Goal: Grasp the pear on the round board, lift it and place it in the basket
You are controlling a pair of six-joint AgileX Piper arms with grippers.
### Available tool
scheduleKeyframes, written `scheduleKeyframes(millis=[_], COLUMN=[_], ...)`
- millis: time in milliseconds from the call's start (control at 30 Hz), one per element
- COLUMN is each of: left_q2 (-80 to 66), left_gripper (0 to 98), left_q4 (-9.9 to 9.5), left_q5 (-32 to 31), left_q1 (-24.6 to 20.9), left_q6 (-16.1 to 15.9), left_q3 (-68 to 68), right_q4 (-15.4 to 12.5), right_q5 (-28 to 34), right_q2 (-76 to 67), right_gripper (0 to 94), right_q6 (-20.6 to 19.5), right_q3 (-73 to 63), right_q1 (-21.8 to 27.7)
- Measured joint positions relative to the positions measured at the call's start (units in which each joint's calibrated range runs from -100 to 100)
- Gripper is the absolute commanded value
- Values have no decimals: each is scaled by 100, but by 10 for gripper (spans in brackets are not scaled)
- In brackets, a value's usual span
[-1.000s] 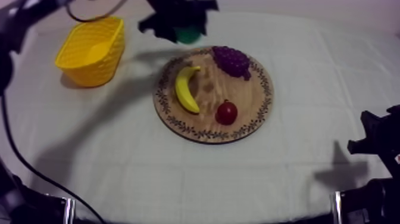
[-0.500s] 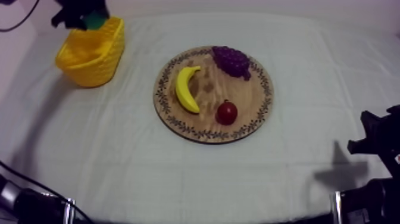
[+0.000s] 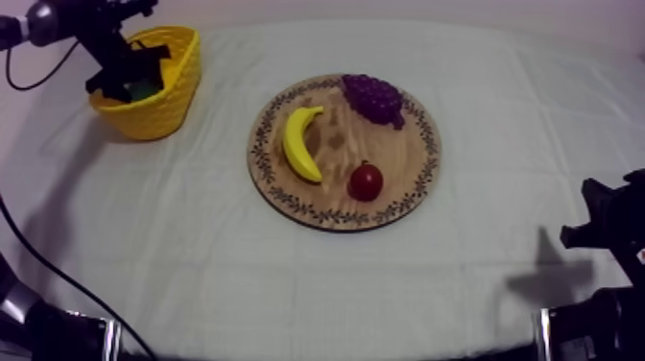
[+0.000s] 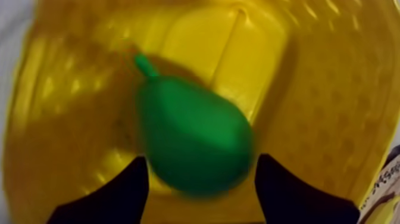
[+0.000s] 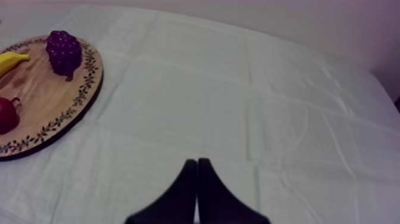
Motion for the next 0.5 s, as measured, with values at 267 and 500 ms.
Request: scheduleKeyframes(millis=[267, 500], left_q2=[-193, -1213], left_gripper=[579, 50], left_q4=[11, 16], left_q5=[-258, -846], left_q1=[18, 27], left_q6=[-185, -562], left_q3=[82, 751], right_q4=[0, 0], right_q5=[0, 0], right_q2=[0, 0], right_gripper=[3, 3], right_q6=[0, 0], right_q3=[0, 0], right_q1=[0, 0])
